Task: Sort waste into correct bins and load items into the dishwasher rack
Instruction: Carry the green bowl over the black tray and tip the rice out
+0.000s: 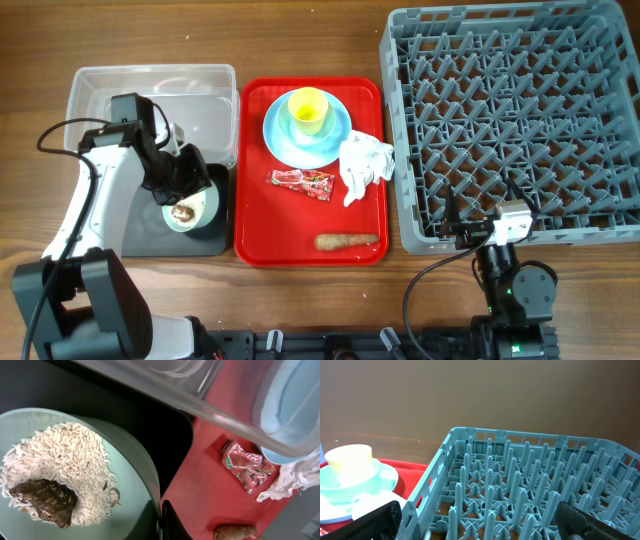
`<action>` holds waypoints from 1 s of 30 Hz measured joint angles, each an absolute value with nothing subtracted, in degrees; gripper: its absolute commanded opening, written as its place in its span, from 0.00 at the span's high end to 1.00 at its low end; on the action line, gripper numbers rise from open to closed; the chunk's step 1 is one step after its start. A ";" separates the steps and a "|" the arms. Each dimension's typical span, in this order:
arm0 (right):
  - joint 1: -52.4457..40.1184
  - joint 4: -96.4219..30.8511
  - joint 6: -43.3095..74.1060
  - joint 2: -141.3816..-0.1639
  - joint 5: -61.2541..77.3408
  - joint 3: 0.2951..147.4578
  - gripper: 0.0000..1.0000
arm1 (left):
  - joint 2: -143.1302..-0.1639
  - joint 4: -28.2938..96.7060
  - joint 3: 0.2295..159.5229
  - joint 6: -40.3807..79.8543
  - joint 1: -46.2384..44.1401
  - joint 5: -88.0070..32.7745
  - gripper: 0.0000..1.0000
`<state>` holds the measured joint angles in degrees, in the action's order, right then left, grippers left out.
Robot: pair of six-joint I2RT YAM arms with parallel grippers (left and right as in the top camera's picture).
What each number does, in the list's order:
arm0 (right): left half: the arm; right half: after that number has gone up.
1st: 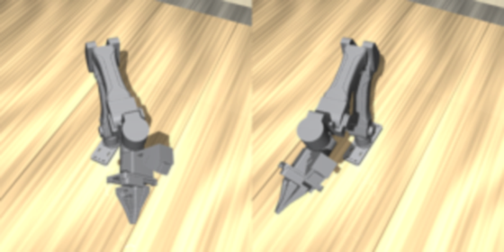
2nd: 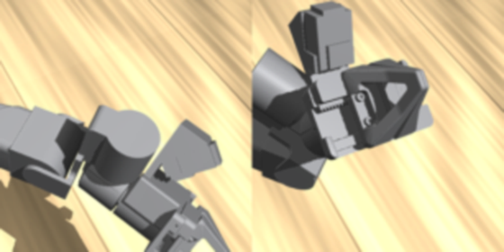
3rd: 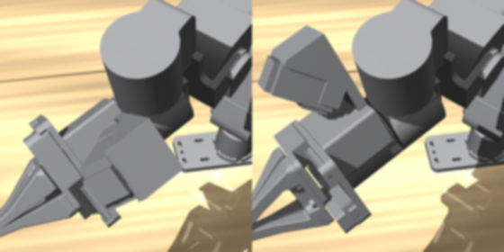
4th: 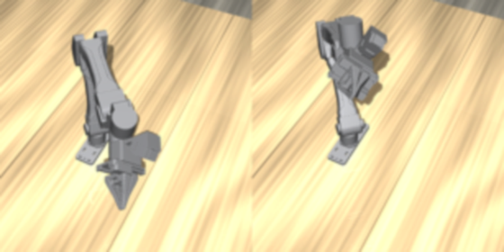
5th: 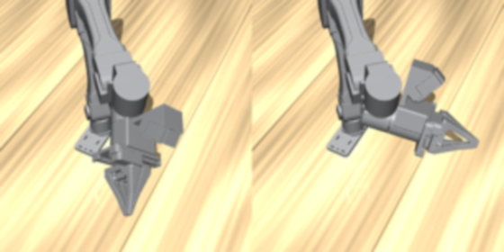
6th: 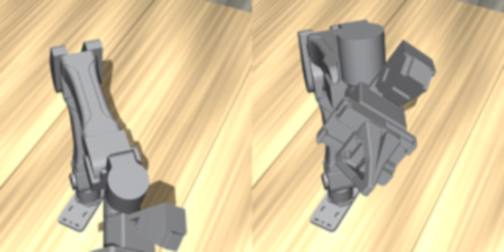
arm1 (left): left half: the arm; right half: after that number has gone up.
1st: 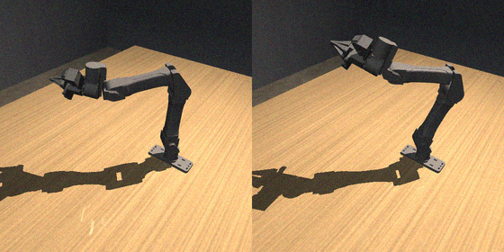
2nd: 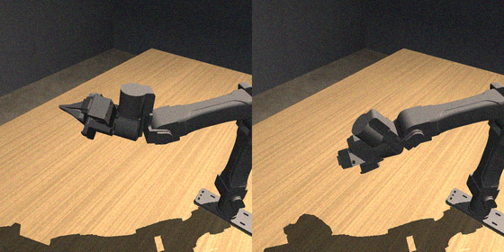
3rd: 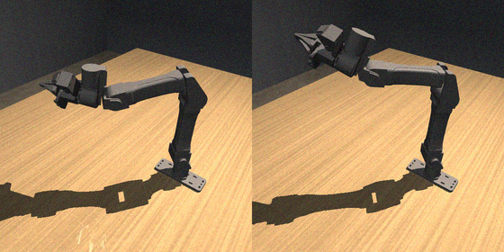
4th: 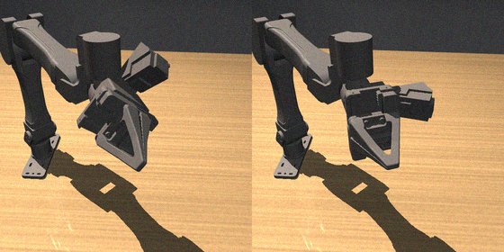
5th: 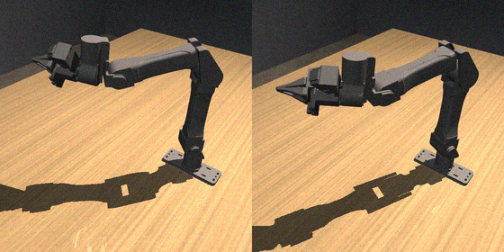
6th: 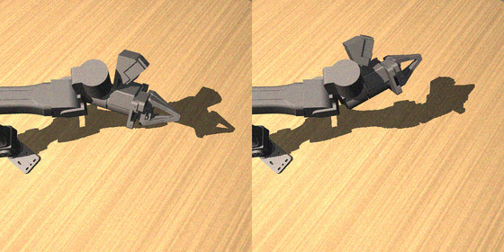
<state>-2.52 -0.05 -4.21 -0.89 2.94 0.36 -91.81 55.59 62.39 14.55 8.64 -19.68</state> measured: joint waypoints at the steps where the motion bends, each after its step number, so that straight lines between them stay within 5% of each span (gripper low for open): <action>1: -2.52 -0.05 -4.21 -0.89 2.94 0.36 0.00 | -91.81 55.42 62.22 13.76 8.64 -21.10 0.96; 10: -2.52 -0.05 -4.21 -0.89 2.92 0.36 0.00 | -91.37 47.27 57.54 12.73 5.34 -36.49 0.96; 19: -2.52 -0.05 -4.21 -0.89 2.92 0.36 0.00 | -91.37 54.33 56.84 -1.87 34.39 -60.05 0.96; 23: -2.52 -0.05 -4.21 -0.89 2.92 0.36 0.00 | -91.35 59.92 55.81 -14.74 41.25 -71.59 0.96; 30: -2.52 -0.05 -4.21 -0.89 2.92 0.36 0.00 | -91.35 64.18 52.71 -20.56 47.11 -80.62 0.96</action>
